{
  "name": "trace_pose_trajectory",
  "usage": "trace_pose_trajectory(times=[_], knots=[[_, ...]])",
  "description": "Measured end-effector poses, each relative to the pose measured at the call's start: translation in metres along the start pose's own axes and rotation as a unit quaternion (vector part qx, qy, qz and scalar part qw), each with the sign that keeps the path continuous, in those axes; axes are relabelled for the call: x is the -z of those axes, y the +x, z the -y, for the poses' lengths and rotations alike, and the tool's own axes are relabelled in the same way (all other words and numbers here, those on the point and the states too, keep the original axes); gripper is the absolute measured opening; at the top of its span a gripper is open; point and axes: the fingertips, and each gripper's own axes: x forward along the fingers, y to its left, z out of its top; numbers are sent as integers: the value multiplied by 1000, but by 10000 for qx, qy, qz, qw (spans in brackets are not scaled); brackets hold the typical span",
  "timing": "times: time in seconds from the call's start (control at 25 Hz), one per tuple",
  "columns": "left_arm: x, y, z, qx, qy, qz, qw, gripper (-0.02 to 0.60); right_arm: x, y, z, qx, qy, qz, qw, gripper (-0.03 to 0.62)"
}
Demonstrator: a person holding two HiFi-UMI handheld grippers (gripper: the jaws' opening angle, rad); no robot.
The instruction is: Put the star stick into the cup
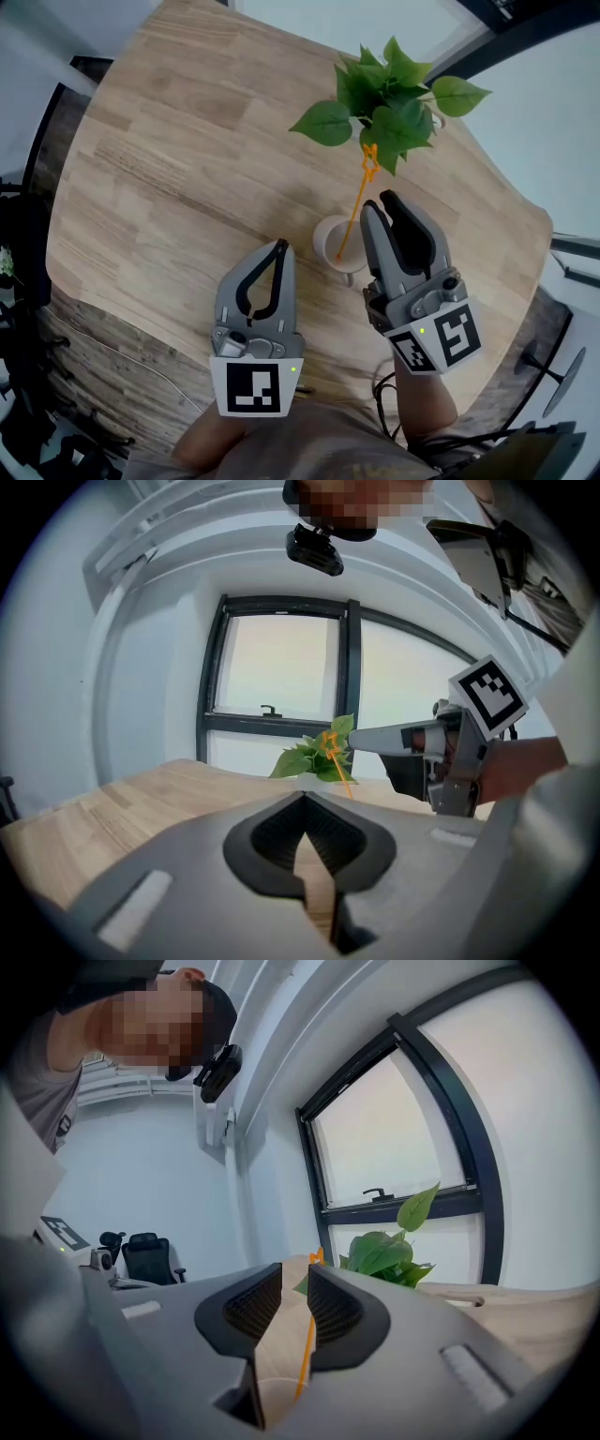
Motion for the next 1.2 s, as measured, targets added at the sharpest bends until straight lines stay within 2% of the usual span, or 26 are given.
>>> trace_pose_trajectory(times=[0.16,0.48,0.6,0.76,0.92,1.2], knots=[[-5,-11,4,-133,-460,99,9988,2,-1,-16,-9,-8,49,18,10000,112],[-42,-36,29,-145,-275,491,9983,2,-28,-62,-25,13,-13,312,9995,91],[-63,-50,41,-171,-108,742,9970,2,-46,-84,-32,37,-108,483,9988,80],[-98,-81,65,-213,305,1126,9929,2,-70,-122,-52,-11,-314,665,9973,64],[-127,-118,87,-291,575,1312,9893,2,-93,-162,-71,7,-479,910,9947,40],[-176,-166,118,-505,883,1957,9754,2,-129,-217,-95,61,-866,1311,9876,23]])
